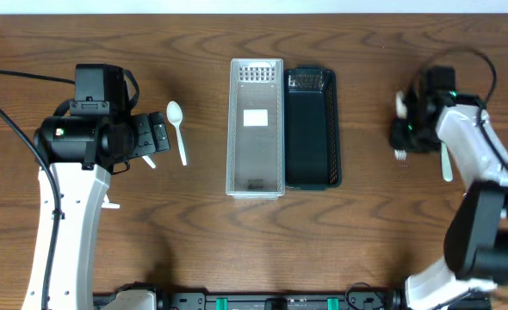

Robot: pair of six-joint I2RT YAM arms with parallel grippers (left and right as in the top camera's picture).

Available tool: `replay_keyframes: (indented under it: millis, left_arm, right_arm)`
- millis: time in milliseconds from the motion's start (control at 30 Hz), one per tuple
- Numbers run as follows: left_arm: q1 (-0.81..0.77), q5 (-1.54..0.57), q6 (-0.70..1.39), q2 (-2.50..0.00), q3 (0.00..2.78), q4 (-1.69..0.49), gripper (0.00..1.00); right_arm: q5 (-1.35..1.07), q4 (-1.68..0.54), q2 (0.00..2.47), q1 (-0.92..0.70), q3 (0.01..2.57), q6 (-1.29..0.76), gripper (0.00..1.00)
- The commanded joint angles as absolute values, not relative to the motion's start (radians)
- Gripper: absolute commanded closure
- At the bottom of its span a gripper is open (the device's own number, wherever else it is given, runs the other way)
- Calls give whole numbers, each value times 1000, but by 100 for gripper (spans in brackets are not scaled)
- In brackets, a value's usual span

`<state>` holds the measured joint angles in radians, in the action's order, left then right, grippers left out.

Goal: Pack container
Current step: 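Carry the fork into the black basket and release it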

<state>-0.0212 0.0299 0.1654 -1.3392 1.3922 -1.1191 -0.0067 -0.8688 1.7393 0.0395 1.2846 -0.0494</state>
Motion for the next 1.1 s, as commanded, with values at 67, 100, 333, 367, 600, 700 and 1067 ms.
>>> replay_keyframes:
  millis: [67,100,333,367,600,700,1067]
  left_arm:
    - [-17,35,181,-1346,1405,-1121,2]
    - [-17,35,181,-1346,1405,-1121,2]
    - [-17,35,181,-1346,1405,-1121,2]
    - [-17,35,181,-1346,1405,-1121,2]
    - [-17,35,181,-1346,1405,-1121,2]
    - [-17,35,181,-1346,1405,-1121,2]
    - [-17,35,181,-1346,1405,-1121,2]
  right_arm:
    - [-14,-867,1578,-176,1385,-172,72]
    - [-10,-862,1573,-211,1388,-204,71]
    - [37,-862,1670,-381,1385,-388,71]
    - [37,-863,1697,-391,1385,-389,72]
    - [25,-848,1877,-414,1385,-387,70]
    - [25,-839,1890,-414,1385,-366,56]
    - [126,-899,1729,-307,1592,-264,26]
